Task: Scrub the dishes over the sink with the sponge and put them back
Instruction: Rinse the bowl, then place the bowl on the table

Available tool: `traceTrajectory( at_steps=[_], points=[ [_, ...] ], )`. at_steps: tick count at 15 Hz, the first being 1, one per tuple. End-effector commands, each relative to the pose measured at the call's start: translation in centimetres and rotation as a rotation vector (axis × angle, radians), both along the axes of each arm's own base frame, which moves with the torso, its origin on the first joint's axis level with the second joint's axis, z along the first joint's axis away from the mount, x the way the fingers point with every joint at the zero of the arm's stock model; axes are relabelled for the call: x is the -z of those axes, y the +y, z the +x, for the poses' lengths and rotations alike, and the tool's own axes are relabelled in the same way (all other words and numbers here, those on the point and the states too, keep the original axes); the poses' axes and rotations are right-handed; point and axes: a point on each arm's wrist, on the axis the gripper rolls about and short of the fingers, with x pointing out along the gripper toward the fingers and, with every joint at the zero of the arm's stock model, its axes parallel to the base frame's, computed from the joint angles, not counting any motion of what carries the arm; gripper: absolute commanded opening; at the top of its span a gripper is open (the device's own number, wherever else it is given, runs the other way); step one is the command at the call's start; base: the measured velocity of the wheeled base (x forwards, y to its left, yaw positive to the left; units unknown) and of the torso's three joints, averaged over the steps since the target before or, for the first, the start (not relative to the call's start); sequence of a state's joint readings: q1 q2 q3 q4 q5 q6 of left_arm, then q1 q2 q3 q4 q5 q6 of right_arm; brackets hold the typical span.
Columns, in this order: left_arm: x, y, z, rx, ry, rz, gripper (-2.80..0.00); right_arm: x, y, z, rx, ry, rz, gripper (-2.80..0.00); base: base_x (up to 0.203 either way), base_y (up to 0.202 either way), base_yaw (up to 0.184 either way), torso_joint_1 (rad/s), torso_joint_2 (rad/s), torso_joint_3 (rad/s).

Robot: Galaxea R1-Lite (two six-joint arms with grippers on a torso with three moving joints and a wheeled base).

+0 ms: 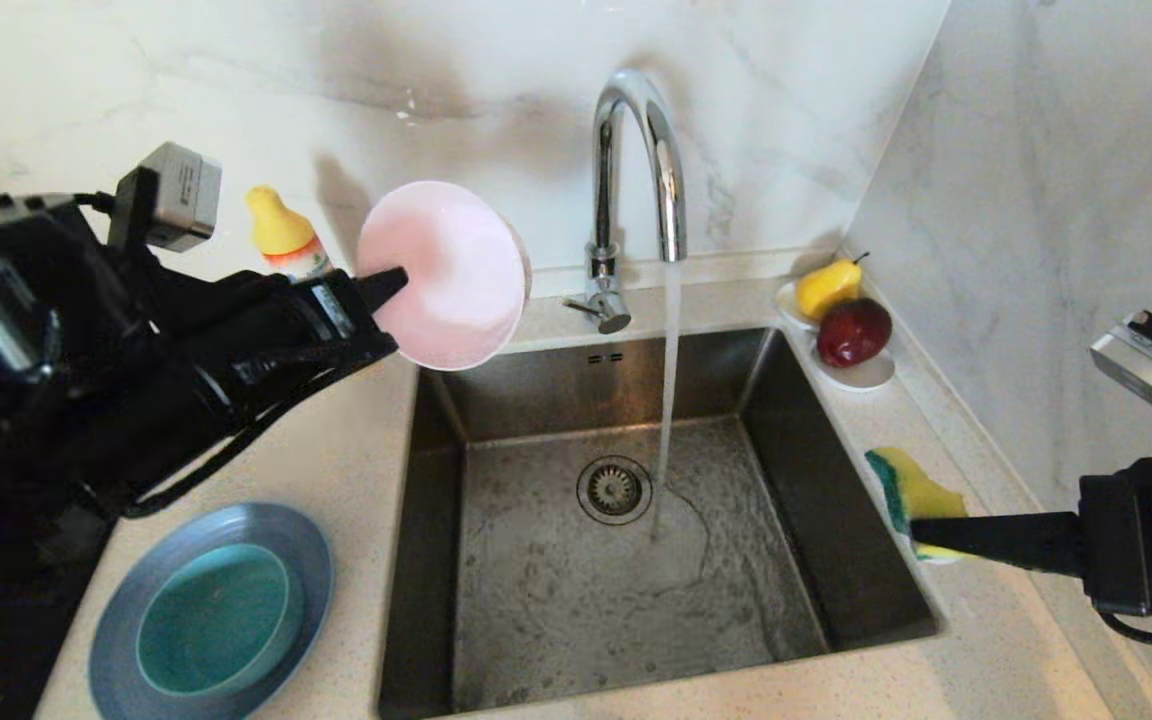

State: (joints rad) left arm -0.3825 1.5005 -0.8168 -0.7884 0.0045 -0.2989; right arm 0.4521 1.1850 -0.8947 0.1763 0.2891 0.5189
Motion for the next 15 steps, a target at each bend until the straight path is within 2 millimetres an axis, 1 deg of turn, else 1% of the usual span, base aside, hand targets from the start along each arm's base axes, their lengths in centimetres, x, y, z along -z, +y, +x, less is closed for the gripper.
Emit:
traceTrajectory(
  at_steps=[1,3,4,5,7,8,10,12,15],
  points=[
    [-2.5,2.2,-1.7,-0.068,0.327,0.066,-2.8,-0.2,-0.2,-0.4,0.0,-0.007,0.006,-2.8,0.0,0.0,0.0,0.0,0.0,0.0],
    [-5.3,4.3,-3.3,-0.151,0.508,0.047,-2.8,-0.3,-0.3,-0.7,0.0,-0.014,0.01,-2.8,0.0,0.0,0.0,0.0,0.0,0.0],
    [-6.3,5.8,-4.1,-0.219,0.585,0.018,-2.8,-0.2,-0.4,-0.8,0.0,-0.011,0.008,-2.8,0.0,0.0,0.0,0.0,0.0,0.0],
    [-6.8,7.5,-4.5,-0.307,0.633,-0.024,-2.8,0.1,-0.4,-0.9,0.001,-0.007,0.006,-2.8,0.0,0.0,0.0,0.0,0.0,0.0],
    [-7.0,10.9,-4.4,-0.49,0.674,-0.148,-2.8,0.8,-0.4,-0.7,0.003,0.018,-0.006,-2.8,0.0,0.0,0.0,0.0,0.0,0.0],
    [-6.7,12.3,-4.2,-0.566,0.697,-0.202,-2.8,1.1,-0.4,-0.7,0.002,0.028,-0.011,-2.8,0.0,0.0,0.0,0.0,0.0,0.0],
    [-5.6,15.4,-3.4,-0.712,0.746,-0.297,-2.8,1.4,-0.3,-0.6,0.0,0.036,-0.017,-2.8,0.0,0.0,0.0,0.0,0.0,0.0],
    [-3.7,18.9,-1.7,-0.843,0.81,-0.395,-2.8,1.3,-0.3,-0.5,-0.001,0.036,-0.016,-2.8,0.0,0.0,0.0,0.0,0.0,0.0],
    [-0.6,23.3,0.2,-0.947,0.894,-0.483,-2.8,1.3,-0.3,-0.6,-0.025,0.041,-0.004,-2.8,0.0,0.0,0.0,0.0,0.0,0.0]
  ],
)
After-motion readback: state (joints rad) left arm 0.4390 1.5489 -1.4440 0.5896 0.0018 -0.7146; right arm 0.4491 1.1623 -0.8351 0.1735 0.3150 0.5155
